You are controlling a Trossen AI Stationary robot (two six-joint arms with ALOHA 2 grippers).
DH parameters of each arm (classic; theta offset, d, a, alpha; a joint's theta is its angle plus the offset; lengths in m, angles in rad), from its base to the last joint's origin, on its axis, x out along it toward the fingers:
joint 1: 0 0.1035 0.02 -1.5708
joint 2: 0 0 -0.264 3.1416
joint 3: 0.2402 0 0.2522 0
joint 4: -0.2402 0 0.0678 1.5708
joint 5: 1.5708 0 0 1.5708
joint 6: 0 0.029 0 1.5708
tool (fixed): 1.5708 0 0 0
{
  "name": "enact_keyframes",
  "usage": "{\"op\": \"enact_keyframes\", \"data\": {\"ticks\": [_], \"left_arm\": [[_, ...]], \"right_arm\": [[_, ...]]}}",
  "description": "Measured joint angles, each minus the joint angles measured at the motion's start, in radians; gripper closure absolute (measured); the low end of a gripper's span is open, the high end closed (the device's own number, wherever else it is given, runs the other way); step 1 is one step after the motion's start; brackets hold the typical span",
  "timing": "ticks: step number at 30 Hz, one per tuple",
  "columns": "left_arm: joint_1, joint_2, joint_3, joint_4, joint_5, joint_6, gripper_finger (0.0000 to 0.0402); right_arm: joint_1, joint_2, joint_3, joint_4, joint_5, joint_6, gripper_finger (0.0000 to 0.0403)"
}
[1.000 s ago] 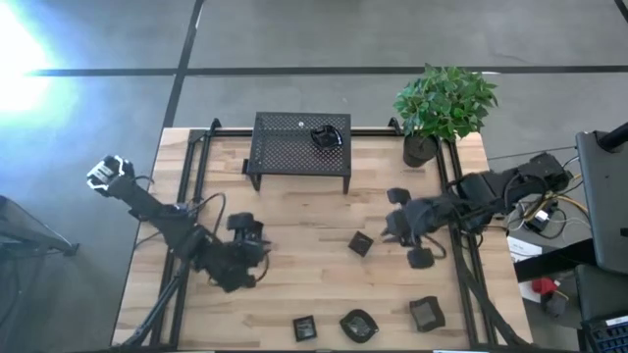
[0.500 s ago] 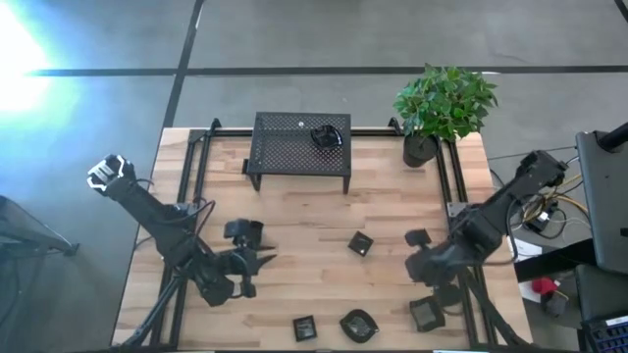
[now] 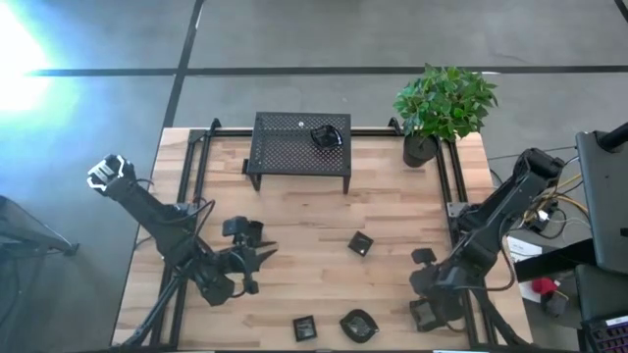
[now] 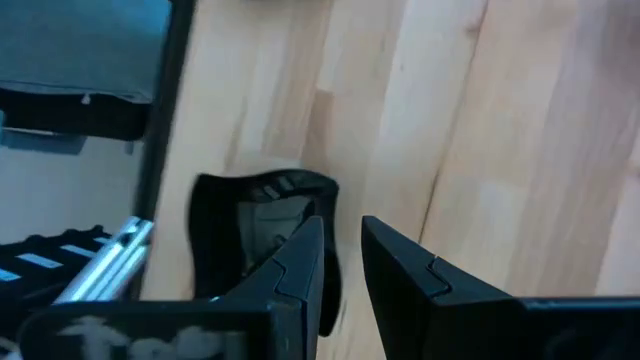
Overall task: Pick & Place Mini shaped plates
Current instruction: Stack the black distorted square plate on top of the other black distorted square plate
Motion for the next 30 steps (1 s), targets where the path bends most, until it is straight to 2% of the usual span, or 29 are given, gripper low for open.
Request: {"op": "enact_keyframes", "data": {"ticks": [9, 15, 30], "left_arm": [[0.000, 0.000, 0.000, 0.033, -0.002, 0.000, 0.0323], [0.001, 0.000, 0.000, 0.034, -0.002, -0.001, 0.0323], [0.001, 0.000, 0.000, 0.041, 0.001, -0.007, 0.0323]], "right_arm": [[0.013, 0.005, -0.148, 0.180, -0.060, 0.087, 0.0335], [0.040, 0.005, -0.215, 0.221, -0.061, 0.143, 0.0335], [0.054, 0.005, -0.254, 0.256, -0.059, 0.146, 0.0335]]}}
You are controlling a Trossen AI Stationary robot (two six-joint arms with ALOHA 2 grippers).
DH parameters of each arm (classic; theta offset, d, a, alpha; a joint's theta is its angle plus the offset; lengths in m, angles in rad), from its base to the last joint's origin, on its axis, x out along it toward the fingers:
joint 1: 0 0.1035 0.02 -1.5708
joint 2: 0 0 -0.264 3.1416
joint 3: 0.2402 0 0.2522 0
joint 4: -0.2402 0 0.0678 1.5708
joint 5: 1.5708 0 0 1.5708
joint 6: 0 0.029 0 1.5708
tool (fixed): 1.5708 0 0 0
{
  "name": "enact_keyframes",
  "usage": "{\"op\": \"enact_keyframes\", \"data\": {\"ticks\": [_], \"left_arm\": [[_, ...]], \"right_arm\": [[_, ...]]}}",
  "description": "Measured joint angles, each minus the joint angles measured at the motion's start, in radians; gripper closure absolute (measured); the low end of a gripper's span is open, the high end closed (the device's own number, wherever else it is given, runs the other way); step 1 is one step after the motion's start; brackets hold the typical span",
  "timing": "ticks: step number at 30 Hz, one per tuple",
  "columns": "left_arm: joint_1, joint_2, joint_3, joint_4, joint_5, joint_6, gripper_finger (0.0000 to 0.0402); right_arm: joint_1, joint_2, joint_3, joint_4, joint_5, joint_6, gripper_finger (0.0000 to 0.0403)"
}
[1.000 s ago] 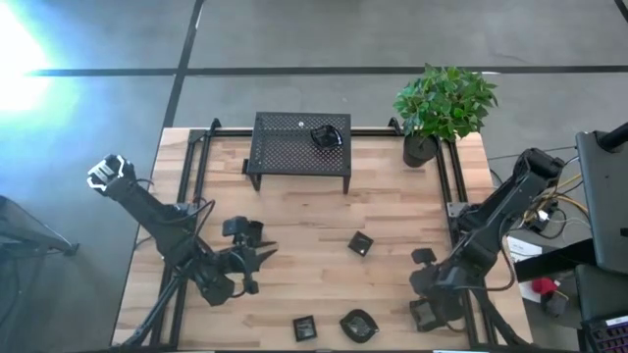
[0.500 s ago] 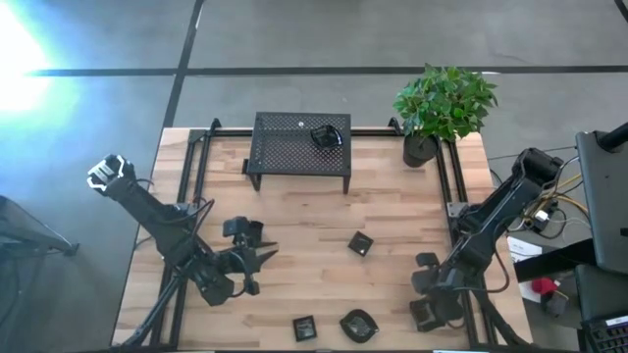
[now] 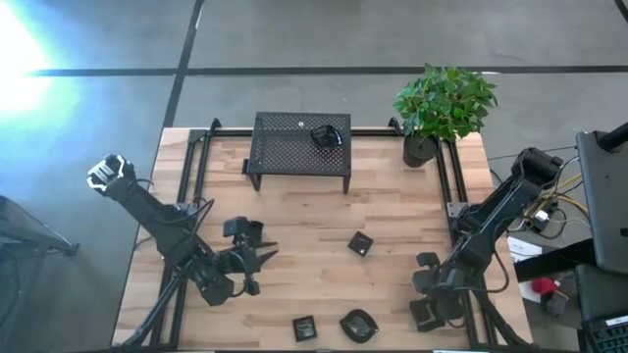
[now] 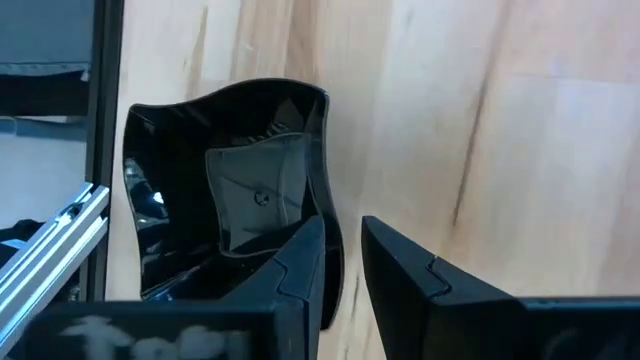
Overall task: Pick & Place Mini shaped plates
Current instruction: Stack the black distorted square plate on top of the other black distorted square plate
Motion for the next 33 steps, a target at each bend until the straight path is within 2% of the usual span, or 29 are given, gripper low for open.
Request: {"op": "enact_keyframes", "data": {"ticks": [5, 15, 18, 21, 24, 29, 33], "left_arm": [[0.000, 0.000, 0.000, 0.000, 0.000, 0.000, 0.0323], [0.000, 0.000, 0.000, 0.001, 0.000, 0.000, 0.0323], [0.000, 0.000, 0.000, 0.001, 0.000, 0.000, 0.0323], [0.000, 0.000, 0.000, 0.001, 0.000, 0.000, 0.0323], [0.000, 0.000, 0.000, 0.001, 0.000, 0.000, 0.0323], [0.000, 0.000, 0.000, 0.001, -0.001, 0.002, 0.0323], [0.000, 0.000, 0.000, 0.001, -0.001, 0.018, 0.0323]], "right_arm": [[0.009, 0.000, -0.051, 0.109, 0.000, 0.006, 0.0335], [0.009, 0.000, -0.107, 0.141, 0.000, 0.128, 0.0336], [0.009, 0.000, -0.109, 0.145, 0.000, 0.145, 0.0352], [0.009, 0.000, -0.100, 0.149, 0.000, 0.141, 0.0386], [0.009, 0.000, -0.082, 0.146, 0.014, 0.137, 0.0393], [0.008, 0.000, -0.004, 0.079, 0.079, 0.088, 0.0394], [0.008, 0.000, 0.106, -0.098, 0.155, 0.054, 0.0394]]}}
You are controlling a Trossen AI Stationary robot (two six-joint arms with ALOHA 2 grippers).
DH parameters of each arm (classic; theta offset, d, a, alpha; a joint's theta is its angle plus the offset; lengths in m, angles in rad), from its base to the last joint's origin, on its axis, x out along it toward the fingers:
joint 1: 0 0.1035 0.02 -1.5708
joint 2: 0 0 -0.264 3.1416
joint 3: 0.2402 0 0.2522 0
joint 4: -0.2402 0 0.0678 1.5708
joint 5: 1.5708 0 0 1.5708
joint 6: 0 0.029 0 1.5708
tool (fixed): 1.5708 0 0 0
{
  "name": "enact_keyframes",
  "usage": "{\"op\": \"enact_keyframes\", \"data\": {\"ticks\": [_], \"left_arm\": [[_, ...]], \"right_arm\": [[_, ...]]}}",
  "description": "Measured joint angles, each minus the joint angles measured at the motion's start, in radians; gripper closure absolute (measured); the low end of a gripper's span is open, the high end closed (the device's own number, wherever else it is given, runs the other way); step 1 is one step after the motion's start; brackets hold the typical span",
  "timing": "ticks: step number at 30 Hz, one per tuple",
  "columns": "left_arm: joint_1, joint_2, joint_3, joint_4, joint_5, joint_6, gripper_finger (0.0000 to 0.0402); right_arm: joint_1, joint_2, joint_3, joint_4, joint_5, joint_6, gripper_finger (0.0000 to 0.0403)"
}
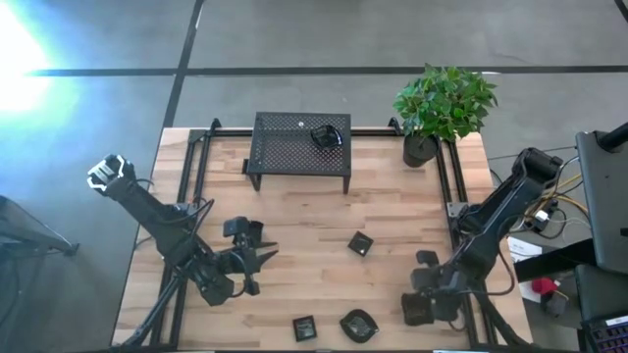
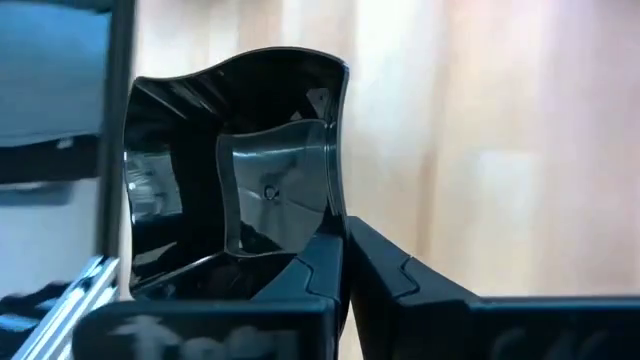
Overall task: Pick & Place Mini shaped plates
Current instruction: Stack the black distorted square plate on top of the other black distorted square plate
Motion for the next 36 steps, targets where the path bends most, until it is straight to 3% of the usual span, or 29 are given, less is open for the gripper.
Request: {"op": "enact_keyframes", "data": {"ticks": [5, 9, 20, 31, 36], "left_arm": [[0.001, 0.000, 0.000, 0.000, 0.000, 0.039, 0.0323], [0.008, 0.000, 0.000, 0.016, 0.000, 0.075, 0.0323], [0.053, 0.059, 0.000, 0.249, -0.001, 0.321, 0.0323], [0.128, 0.204, 0.006, 0.630, -0.118, 0.529, 0.0323], [0.179, 0.296, 0.041, 0.814, -0.161, 0.608, 0.0323]], "right_arm": [[0.000, 0.000, 0.161, -0.241, 0.163, -0.029, 0.0395], [-0.005, -0.001, 0.274, -0.364, 0.370, -0.071, 0.0395], [-0.117, 0.000, 0.370, -0.359, 0.889, -0.245, 0.0395], [-0.275, 0.001, 0.274, -0.129, 1.103, -0.411, 0.0395], [-0.304, 0.002, 0.237, -0.020, 1.109, -0.472, 0.0395]]}}
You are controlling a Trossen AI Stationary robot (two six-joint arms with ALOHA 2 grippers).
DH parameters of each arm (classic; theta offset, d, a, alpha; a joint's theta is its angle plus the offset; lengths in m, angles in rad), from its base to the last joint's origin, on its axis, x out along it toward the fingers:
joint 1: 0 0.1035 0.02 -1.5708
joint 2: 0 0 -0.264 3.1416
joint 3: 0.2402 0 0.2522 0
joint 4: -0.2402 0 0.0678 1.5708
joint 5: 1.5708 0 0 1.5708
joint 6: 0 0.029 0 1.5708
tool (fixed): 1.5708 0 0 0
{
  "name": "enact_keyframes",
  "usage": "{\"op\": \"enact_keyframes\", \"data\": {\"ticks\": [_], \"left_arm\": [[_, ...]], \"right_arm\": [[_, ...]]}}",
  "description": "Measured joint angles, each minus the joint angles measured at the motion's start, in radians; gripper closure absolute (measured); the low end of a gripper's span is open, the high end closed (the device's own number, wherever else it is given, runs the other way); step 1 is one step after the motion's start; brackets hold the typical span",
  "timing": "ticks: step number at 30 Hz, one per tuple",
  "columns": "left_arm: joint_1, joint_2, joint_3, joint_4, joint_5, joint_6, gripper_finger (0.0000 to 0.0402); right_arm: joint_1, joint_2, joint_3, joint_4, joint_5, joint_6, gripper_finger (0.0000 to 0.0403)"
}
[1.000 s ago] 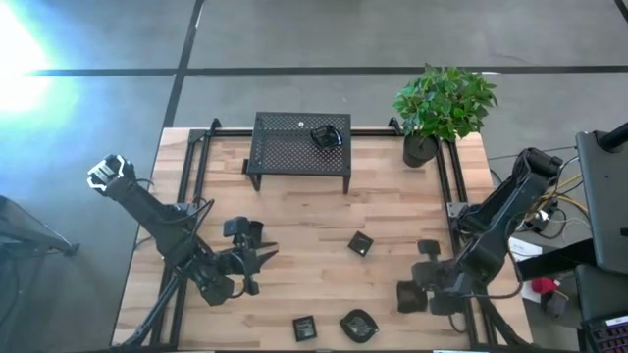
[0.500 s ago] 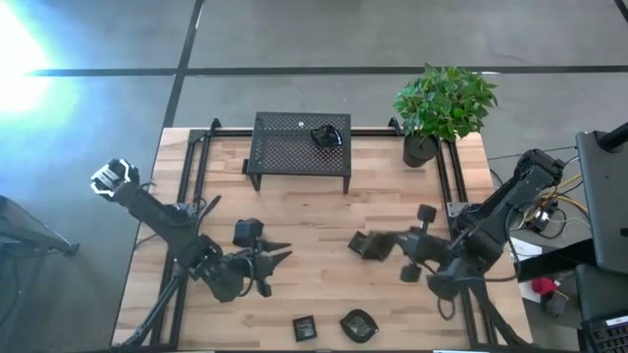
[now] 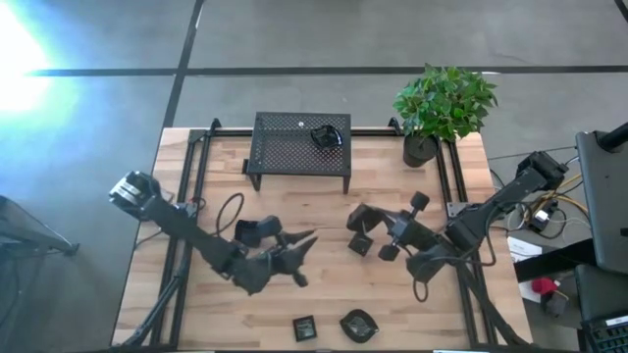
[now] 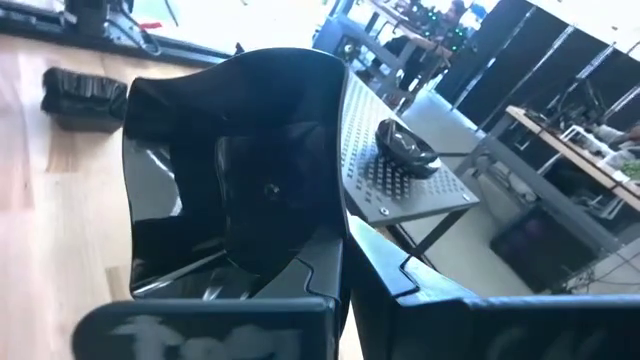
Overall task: Pick & Place Mini shaped plates
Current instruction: Stack the black distorted square plate on top of the other black distorted square plate
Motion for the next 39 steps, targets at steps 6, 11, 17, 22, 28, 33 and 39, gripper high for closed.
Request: {"op": "enact_keyframes", "data": {"ticks": [6, 11, 17, 22, 28, 33, 39], "left_arm": [[0.068, 0.108, 0.094, 0.060, 0.004, 0.035, 0.0323], [0.095, 0.184, 0.194, 0.062, 0.014, 0.045, 0.0323], [0.099, 0.250, 0.312, 0.059, 0.014, 0.104, 0.0323], [0.104, 0.280, 0.373, 0.048, 0.013, 0.104, 0.0323], [0.139, 0.308, 0.381, 0.049, 0.006, 0.084, 0.0323], [0.166, 0.320, 0.380, 0.048, -0.039, 0.078, 0.0323], [0.181, 0.320, 0.373, 0.045, -0.050, 0.025, 0.0323]], "right_arm": [[-0.024, 0.000, -0.035, 0.165, 0.002, -0.116, 0.0395], [-0.028, 0.000, -0.069, 0.289, 0.002, -0.218, 0.0395], [-0.031, 0.000, -0.097, 0.315, 0.023, -0.239, 0.0395], [-0.031, 0.000, -0.103, 0.318, 0.024, -0.237, 0.0395], [-0.030, 0.000, -0.104, 0.322, 0.023, -0.238, 0.0395], [-0.030, 0.000, -0.104, 0.322, 0.023, -0.238, 0.0395], [-0.031, 0.000, -0.104, 0.322, 0.024, -0.239, 0.0395]]}}
